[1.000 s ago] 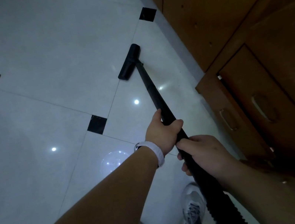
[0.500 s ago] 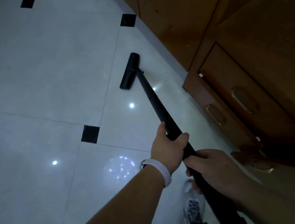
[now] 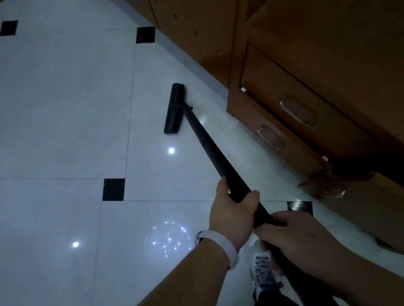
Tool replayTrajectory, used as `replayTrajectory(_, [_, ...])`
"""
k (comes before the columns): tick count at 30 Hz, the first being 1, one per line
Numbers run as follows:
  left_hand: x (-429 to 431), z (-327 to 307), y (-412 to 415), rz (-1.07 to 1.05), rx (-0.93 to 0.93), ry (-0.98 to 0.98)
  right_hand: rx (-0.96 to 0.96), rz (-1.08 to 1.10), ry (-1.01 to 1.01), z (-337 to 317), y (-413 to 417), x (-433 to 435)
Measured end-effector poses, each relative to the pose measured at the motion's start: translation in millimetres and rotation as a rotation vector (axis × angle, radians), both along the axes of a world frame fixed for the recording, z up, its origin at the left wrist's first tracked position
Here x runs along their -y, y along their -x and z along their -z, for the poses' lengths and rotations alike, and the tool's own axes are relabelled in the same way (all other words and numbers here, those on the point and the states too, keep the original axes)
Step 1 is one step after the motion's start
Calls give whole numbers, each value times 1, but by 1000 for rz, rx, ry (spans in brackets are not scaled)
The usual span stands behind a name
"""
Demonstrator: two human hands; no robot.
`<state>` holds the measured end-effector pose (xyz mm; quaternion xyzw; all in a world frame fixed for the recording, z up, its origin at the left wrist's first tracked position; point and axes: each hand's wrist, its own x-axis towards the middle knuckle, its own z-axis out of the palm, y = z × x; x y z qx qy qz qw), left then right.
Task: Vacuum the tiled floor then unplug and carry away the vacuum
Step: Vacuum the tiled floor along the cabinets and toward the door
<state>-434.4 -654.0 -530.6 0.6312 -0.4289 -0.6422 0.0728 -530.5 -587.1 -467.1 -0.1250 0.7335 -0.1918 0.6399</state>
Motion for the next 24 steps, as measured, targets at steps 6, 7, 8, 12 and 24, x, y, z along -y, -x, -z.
replayTrajectory(6, [-39, -3, 13, 54, -43, -27, -7, 38, -15, -10, 11, -40])
replayTrajectory(7, [-44, -3, 16, 66, -45, -29, -10, 49, -21, -12, 13, -45])
replayTrajectory(8, [-49, -3, 19, 76, -48, -31, -17, 56, -27, -13, 15, -50])
replayTrajectory(12, [-61, -5, 29, 106, -67, -37, -65, 54, -45, -15, 23, -66])
replayTrajectory(24, [-52, -6, 39, 125, -58, -44, -79, 58, -52, -11, 29, -59])
